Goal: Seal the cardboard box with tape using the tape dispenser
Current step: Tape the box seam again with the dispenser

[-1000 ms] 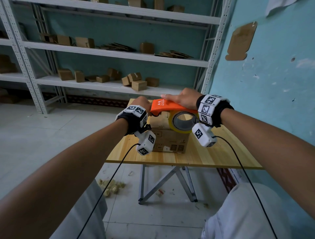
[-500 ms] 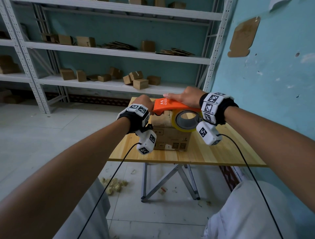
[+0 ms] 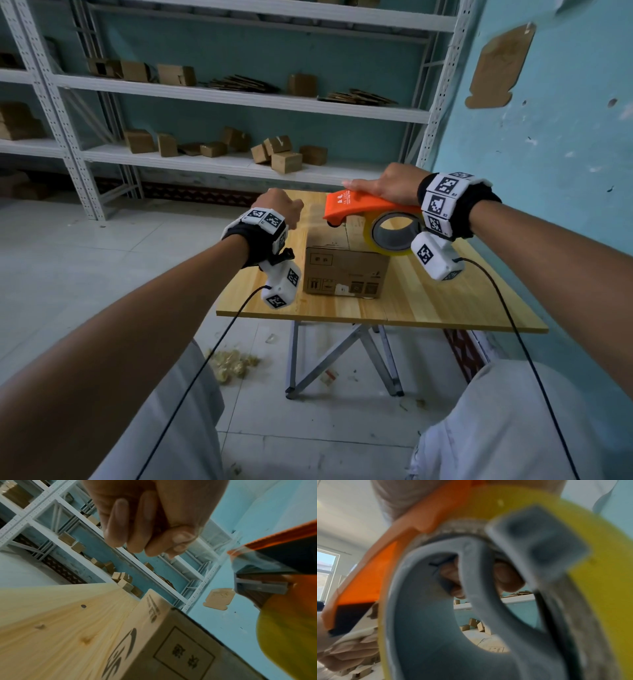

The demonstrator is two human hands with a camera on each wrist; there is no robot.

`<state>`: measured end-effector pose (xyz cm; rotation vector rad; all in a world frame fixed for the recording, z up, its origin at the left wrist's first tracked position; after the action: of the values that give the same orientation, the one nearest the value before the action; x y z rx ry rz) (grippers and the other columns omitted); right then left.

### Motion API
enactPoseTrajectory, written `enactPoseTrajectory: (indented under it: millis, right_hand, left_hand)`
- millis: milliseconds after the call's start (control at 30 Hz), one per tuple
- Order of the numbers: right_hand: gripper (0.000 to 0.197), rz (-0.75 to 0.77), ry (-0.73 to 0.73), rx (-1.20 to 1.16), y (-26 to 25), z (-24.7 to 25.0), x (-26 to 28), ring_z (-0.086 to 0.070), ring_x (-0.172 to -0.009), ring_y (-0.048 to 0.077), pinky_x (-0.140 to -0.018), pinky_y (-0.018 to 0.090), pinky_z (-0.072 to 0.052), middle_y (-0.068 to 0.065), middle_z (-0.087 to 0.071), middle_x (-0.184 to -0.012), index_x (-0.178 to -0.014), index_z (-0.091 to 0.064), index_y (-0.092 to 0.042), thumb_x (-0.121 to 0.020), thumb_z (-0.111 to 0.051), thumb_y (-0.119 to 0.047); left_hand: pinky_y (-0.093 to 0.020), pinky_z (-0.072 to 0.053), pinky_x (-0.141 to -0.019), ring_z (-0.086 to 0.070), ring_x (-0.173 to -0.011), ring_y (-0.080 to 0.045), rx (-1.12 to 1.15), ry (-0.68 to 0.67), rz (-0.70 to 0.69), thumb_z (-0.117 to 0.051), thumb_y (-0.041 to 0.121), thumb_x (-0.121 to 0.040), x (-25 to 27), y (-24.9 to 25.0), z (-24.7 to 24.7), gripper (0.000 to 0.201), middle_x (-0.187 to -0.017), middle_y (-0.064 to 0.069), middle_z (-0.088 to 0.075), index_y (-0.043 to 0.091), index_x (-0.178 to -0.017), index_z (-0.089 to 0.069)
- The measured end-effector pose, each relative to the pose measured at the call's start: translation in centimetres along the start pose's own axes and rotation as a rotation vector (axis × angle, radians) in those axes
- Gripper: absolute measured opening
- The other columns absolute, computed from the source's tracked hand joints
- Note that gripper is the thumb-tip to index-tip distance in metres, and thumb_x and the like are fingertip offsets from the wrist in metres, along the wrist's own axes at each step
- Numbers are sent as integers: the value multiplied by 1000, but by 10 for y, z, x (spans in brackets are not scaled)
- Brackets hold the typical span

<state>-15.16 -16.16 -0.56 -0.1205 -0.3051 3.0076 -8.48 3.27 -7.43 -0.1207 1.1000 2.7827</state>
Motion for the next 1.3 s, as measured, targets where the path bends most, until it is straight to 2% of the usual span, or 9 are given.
enactPoseTrajectory:
  millis: [133,267,367,433,667,900,1067,1200,1300]
  right_hand:
    - [75,1,-3,49,-1,4,0,-51,-57,19,-66,29,-38,6,-53,-63,-64,-58,-13,-79,-39,-84]
    - [74,13,-41,90,-4,1,0,-51,-58,18,-63,28,-38,3,-54,-63,-64,-58,-14,-74,-44,-86]
    - [69,9,-56,132,-7,-5,-1,-50,-57,16,-55,26,-34,2,-53,-62,-65,-56,-14,-77,-49,-81]
    - [67,3,-59,130,-8,-9,-3,-49,-56,15,-54,26,-33,2,-53,-61,-66,-55,-14,-76,-51,-80]
    - [71,2,-102,148,-13,-16,-15,-54,-59,18,-64,28,-42,2,-58,-64,-68,-60,-15,-64,-56,-87]
    - [70,10,-135,189,-20,-18,-19,-53,-59,17,-61,28,-41,2,-58,-64,-68,-61,-17,-62,-57,-87]
    - [72,10,-151,201,-21,-20,-22,-55,-60,18,-62,28,-42,2,-60,-65,-69,-63,-17,-60,-58,-88]
    - [69,16,-146,216,-24,-21,-22,-53,-57,16,-59,26,-40,1,-57,-62,-67,-61,-17,-62,-59,-86]
    - [70,19,-165,212,-25,-22,-23,-54,-58,16,-61,27,-42,0,-60,-64,-70,-62,-17,-61,-59,-87]
  left_hand:
    - [-28,-48,-71,-60,-68,-22,-4,-8,-40,-48,33,-95,-3,-3,-5,42,-68,-4,-65,2,-75,-70]
    - [-22,-44,-58,-55,-55,-17,-65,-2,-87,-45,33,-97,-2,-9,-11,47,-63,-2,-63,7,-63,-65]
    - [-27,-50,-66,-59,-62,-21,-123,28,-95,-45,33,-97,-1,-10,-12,46,-70,-5,-68,4,-70,-68]
    - [-27,-49,-67,-60,-65,-22,-149,37,-97,-46,33,-96,-1,-12,-14,46,-71,-5,-68,6,-64,-65]
    - [-26,-47,-62,-59,-60,-20,-163,18,-90,-47,31,-95,-6,-22,-20,43,-55,2,-60,9,-61,-61]
    - [-27,-49,-64,-62,-65,-22,-184,-19,-89,-49,27,-93,-6,-24,-22,39,-57,2,-60,10,-59,-61]
    - [-23,-40,-49,-54,-52,-16,-182,-31,-78,-50,24,-92,-5,-27,-24,36,-56,2,-59,10,-61,-60]
    - [-22,-39,-48,-54,-52,-15,-190,-36,-71,-50,24,-92,-3,-28,-25,37,-55,3,-59,11,-58,-59]
    - [-22,-41,-49,-58,-57,-19,-193,-46,-70,-51,22,-90,-1,-29,-24,36,-56,2,-60,12,-56,-59]
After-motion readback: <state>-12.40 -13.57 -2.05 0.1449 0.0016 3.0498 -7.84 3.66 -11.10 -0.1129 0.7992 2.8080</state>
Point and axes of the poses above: each hand's wrist, its own x-axis away from the middle knuckle, its own z-axis out of the back of the hand, y = z × x, the point moved 5 cm from there along -x, towards the middle knuckle
